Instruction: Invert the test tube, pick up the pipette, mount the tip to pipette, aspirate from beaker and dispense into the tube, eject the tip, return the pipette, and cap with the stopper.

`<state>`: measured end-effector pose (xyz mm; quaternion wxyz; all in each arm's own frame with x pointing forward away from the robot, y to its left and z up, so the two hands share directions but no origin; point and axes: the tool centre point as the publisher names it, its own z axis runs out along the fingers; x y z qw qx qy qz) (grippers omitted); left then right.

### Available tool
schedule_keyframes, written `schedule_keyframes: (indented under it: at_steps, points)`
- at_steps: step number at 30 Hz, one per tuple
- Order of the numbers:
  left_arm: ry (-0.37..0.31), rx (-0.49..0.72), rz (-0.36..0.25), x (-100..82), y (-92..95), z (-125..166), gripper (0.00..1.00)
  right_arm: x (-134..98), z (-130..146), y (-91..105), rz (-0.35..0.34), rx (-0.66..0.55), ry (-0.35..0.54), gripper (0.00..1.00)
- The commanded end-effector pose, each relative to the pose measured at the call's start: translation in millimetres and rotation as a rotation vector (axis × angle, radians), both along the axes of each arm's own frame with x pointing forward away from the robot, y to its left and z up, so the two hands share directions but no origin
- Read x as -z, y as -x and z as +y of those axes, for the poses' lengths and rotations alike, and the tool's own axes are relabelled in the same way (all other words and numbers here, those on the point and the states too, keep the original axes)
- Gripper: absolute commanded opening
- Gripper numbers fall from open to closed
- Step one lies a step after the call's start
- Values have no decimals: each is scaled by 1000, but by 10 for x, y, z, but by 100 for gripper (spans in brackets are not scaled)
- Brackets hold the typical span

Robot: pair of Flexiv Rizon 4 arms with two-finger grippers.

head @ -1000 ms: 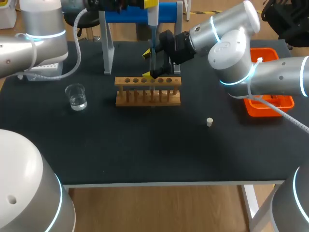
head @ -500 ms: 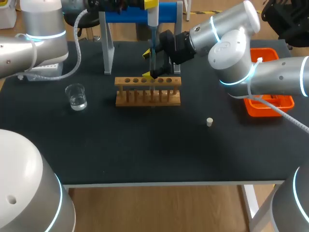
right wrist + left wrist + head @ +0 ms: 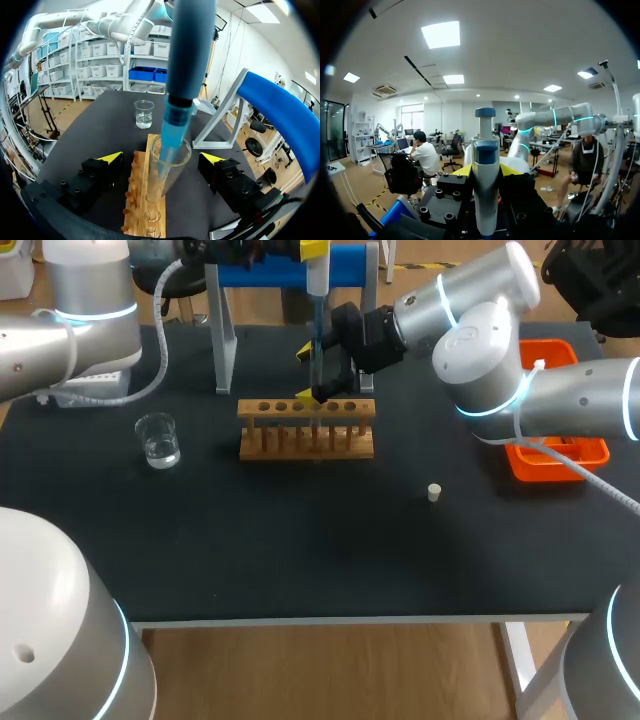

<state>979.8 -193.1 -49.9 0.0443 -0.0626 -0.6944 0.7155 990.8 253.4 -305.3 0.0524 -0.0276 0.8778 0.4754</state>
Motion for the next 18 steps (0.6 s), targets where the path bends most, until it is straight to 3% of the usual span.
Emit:
schedule_keyframes:
  at_steps: [1, 18]
  points:
    - [-3, 0, 1, 2, -5, -6, 0, -12, -24, 17, 0, 0, -3, 100]
    - [-15, -5, -7, 20, -1, -13, 0, -18, -65, 29, 3, 7, -10, 100]
